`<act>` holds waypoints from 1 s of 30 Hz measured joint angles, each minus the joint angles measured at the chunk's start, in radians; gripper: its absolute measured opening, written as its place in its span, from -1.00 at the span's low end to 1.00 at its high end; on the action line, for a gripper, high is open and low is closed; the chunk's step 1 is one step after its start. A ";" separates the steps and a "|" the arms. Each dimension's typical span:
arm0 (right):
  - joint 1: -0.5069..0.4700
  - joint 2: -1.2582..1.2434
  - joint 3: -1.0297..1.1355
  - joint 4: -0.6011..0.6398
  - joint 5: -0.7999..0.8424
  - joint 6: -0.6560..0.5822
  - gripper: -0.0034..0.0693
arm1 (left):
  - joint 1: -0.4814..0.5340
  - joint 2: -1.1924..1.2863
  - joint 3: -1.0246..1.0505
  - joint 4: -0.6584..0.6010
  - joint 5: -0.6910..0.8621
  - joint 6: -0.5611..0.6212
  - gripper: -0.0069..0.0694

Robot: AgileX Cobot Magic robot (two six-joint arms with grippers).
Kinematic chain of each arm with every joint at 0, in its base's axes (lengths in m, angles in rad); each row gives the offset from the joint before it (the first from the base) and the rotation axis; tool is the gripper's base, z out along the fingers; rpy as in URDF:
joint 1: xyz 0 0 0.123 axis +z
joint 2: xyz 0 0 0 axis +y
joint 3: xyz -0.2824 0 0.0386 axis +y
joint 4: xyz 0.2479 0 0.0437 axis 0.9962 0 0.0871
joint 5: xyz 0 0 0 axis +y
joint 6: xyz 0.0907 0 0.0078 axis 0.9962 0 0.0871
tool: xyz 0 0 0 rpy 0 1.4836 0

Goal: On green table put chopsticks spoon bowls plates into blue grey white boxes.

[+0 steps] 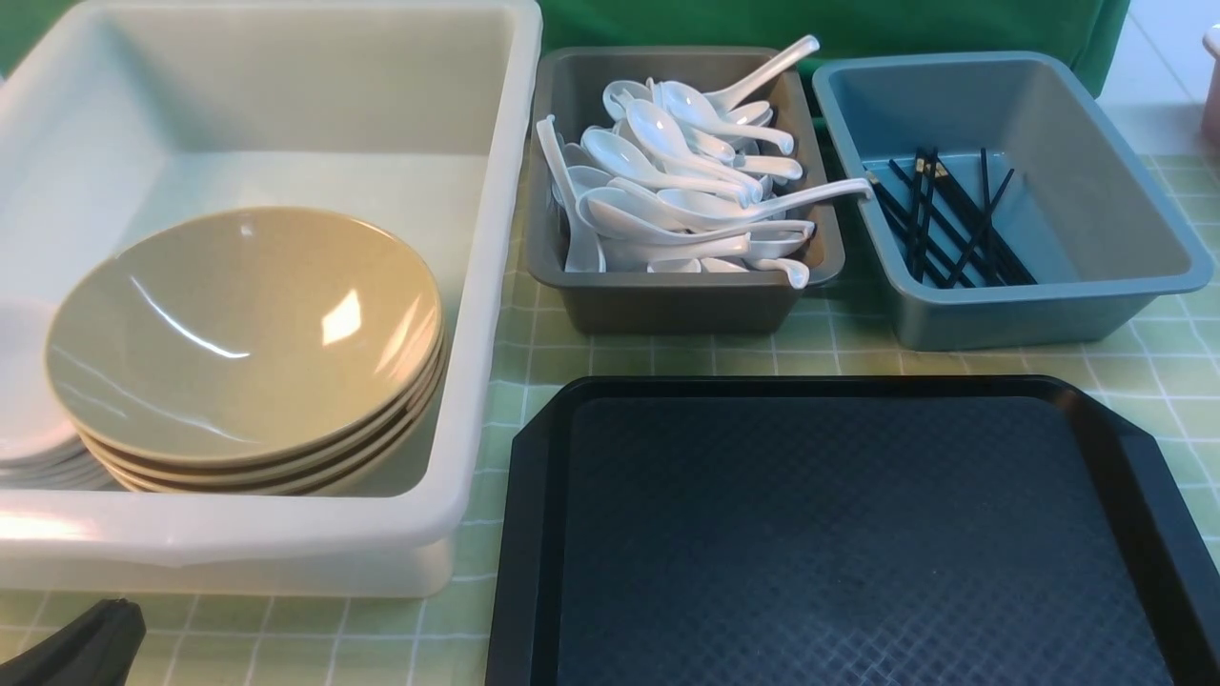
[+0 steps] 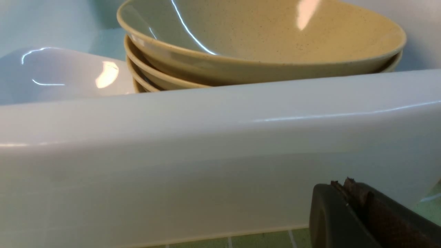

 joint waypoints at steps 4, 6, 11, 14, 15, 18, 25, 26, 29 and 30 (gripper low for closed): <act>0.000 0.000 0.000 0.000 0.000 0.000 -0.38 | 0.000 0.000 0.000 0.000 -0.001 0.000 -0.82; 0.000 0.000 0.000 0.000 0.000 0.000 -0.38 | 0.000 0.000 0.000 0.000 -0.001 0.000 -0.82; 0.000 0.000 0.000 0.000 0.000 0.000 -0.37 | 0.000 0.000 0.000 0.000 -0.001 0.000 -0.82; 0.000 0.000 0.000 0.000 0.000 0.000 -0.36 | 0.000 0.000 0.000 0.000 -0.001 0.000 -0.82; 0.000 0.000 0.000 0.000 0.000 0.000 -0.36 | 0.000 0.000 0.000 0.000 -0.001 -0.001 -0.82; 0.000 0.000 0.000 0.000 0.000 0.000 -0.35 | 0.000 0.000 0.000 0.000 -0.001 -0.001 -0.82; 0.000 0.000 0.000 0.000 0.000 0.000 -0.34 | 0.000 0.000 0.000 0.000 -0.001 -0.001 -0.82; 0.000 0.000 0.000 0.000 0.000 0.000 -0.34 | 0.000 0.000 0.000 0.000 -0.001 -0.001 -0.82; 0.000 0.000 0.000 0.000 0.000 0.000 -0.34 | 0.000 0.000 0.000 0.000 -0.001 -0.001 -0.82; 0.000 0.000 0.000 0.000 0.000 0.000 -0.34 | 0.000 0.000 0.000 0.000 -0.001 -0.001 -0.82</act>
